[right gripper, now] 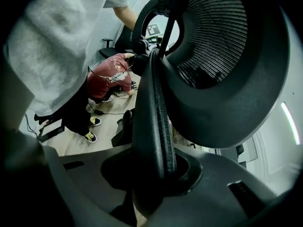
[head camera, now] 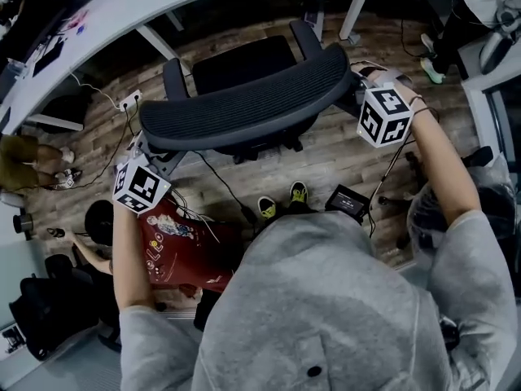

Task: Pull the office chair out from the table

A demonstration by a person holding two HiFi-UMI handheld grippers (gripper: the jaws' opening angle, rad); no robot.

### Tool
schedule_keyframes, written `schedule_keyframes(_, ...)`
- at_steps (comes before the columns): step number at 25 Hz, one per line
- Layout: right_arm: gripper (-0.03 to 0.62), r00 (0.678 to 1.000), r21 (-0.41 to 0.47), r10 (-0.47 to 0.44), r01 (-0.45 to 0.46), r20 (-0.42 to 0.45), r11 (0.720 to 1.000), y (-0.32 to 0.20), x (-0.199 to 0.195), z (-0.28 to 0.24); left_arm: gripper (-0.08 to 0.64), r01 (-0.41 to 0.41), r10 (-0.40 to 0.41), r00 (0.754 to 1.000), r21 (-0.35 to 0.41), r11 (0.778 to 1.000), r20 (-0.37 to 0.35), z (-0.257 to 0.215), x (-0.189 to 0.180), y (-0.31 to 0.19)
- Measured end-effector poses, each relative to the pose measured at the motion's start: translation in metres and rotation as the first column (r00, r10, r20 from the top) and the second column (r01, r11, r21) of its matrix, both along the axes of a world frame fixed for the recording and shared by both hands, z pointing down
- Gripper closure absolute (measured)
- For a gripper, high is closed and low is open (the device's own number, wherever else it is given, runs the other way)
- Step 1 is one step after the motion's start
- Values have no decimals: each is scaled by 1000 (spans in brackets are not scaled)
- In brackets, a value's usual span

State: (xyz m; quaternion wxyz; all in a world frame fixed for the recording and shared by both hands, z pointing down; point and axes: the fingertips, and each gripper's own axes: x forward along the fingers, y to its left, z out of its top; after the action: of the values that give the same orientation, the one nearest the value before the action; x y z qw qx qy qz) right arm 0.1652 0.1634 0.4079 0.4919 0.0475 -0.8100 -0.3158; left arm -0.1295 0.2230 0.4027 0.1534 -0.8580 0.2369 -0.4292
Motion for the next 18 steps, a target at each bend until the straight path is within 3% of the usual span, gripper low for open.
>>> schedule_keyframes(4,463,1000,104,30,-29,-5,994,2,9,-3,357,24,-24,1000,-15,1000,-8,9,-12,8)
schedule_keyframes(9,405,987,165,140,-152,83,974,4,34,-27,311,110,-107,984,17,994,-141,-5,-19,5)
schedule_keyframes(13,385,957,196,238,-269,167,943,10,58,-48,310,198,-196,965,-6,980,-174,-2,-45,6)
schedule_keyframes(15,387,915,213,315,-370,253,904,16,74,-65,310,314,-309,924,-16,949,-225,-3,-67,17)
schedule_keyframes(16,387,882,216,361,-432,303,875,21,82,-73,310,396,-386,885,-15,918,-259,-5,-77,25)
schedule_keyframes(18,410,793,173,441,-547,420,819,40,88,-85,312,571,-541,776,-1,821,-325,-14,-87,46)
